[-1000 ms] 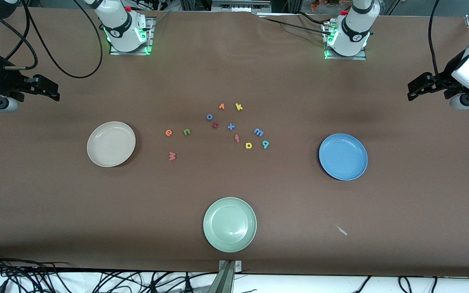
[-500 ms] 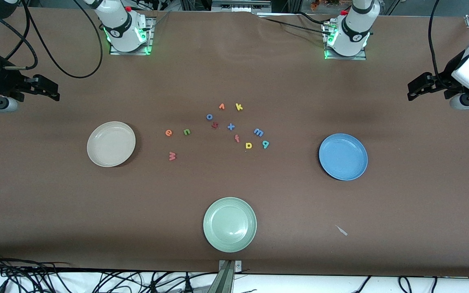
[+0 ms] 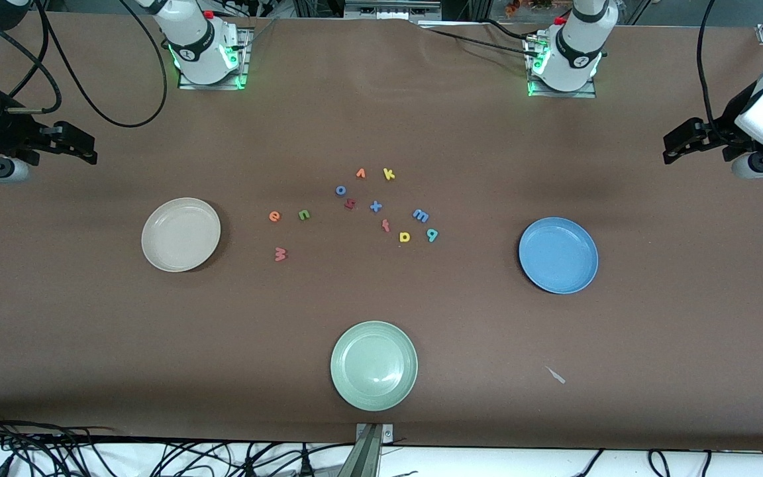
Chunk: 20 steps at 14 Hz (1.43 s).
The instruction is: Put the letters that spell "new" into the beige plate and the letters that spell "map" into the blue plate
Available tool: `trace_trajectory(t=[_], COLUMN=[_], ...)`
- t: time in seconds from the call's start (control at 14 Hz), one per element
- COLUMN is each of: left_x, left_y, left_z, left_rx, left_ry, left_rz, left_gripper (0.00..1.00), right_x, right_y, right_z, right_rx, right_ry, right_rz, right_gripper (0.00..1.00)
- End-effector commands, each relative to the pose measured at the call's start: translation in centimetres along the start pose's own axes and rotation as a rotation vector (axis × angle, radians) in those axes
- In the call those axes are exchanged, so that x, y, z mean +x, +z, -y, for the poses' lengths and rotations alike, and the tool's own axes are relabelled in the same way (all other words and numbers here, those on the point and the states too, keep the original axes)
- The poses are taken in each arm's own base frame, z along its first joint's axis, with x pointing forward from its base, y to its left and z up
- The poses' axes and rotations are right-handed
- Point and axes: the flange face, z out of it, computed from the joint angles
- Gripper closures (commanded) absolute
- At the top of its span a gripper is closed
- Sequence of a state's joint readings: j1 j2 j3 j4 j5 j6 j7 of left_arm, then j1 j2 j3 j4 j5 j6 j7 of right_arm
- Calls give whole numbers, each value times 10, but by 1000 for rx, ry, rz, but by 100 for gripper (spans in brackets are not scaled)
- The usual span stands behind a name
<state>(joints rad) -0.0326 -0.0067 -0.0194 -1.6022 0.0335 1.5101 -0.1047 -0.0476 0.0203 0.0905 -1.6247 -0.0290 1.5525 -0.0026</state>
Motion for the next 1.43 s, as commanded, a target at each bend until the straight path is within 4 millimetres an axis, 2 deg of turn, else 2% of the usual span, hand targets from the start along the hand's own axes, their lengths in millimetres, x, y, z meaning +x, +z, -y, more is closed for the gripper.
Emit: trace_trajectory(t=[0.0, 0.36, 0.71, 0.86, 1.0, 1.14, 1.36], left_x=[-1, 3, 7, 11, 11, 11, 10], left_y=[-7, -4, 6, 12, 9, 7, -7], left_z=[2, 0, -24, -27, -15, -17, -14], left_rx=[2, 2, 13, 11, 4, -56, -54], left_ry=[18, 21, 62, 59, 45, 40, 31], left_rz=[-12, -18, -3, 8, 2, 6, -18], left_gripper=[0, 0, 0, 0, 0, 0, 0], right_x=[-5, -5, -5, -5, -5, -5, -4], right_y=[0, 0, 0, 0, 0, 0, 0], right_z=[0, 0, 0, 0, 0, 0, 0], right_rx=[18, 19, 19, 19, 19, 19, 19], right_ry=[-7, -7, -7, -7, -8, -7, -7], right_rz=[4, 4, 4, 4, 4, 4, 4], right_gripper=[0, 0, 0, 0, 0, 0, 0])
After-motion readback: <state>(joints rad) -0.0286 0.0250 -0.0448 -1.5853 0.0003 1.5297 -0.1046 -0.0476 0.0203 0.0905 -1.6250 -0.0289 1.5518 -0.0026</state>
